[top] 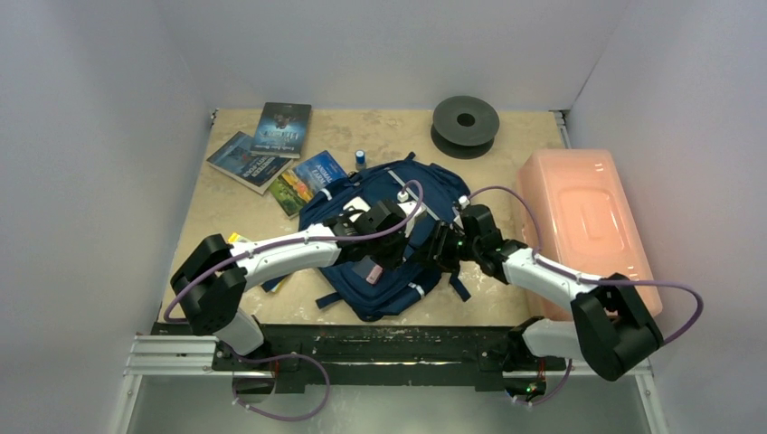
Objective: Pack the student bag
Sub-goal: Zip the student bag at the center of the board.
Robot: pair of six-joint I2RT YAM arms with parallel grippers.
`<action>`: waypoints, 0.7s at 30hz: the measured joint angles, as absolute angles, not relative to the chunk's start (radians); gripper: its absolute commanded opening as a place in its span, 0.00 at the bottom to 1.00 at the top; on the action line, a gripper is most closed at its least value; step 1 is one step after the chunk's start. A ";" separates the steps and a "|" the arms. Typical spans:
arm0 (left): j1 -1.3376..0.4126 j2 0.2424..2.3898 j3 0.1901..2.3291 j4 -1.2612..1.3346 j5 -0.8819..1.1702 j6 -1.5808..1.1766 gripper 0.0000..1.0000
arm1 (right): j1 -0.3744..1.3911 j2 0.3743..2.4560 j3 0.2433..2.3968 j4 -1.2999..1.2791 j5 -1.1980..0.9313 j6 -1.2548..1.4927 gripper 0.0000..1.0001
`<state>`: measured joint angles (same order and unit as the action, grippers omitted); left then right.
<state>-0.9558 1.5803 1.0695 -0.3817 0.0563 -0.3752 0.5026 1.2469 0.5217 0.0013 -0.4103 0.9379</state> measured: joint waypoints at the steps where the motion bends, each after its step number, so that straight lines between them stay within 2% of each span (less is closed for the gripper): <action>1: -0.956 1.580 1.067 -0.381 0.057 -0.375 0.00 | 0.503 1.263 0.524 0.014 -0.410 0.946 0.47; 9: -0.956 1.580 1.057 -0.364 0.069 -0.376 0.00 | 0.503 1.336 0.532 0.086 -0.412 0.999 0.47; 11: -0.956 1.580 1.053 -0.358 0.075 -0.376 0.00 | 0.503 1.351 0.532 0.108 -0.411 1.009 0.40; 12: -0.956 1.580 1.052 -0.357 0.077 -0.377 0.00 | 0.503 1.358 0.532 0.118 -0.411 1.011 0.29; 14: -0.955 1.580 1.050 -0.356 0.078 -0.379 0.00 | 0.503 1.383 0.533 0.129 -0.411 1.015 0.01; 21: -0.956 1.587 1.068 -0.414 -0.003 -0.406 0.00 | 0.504 1.413 0.484 0.213 -0.412 1.048 0.00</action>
<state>-0.9562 1.5867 1.0676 -0.4141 -0.0029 -0.4061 0.5041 1.4128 0.4835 0.2131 -0.4118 1.0477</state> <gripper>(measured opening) 0.026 0.023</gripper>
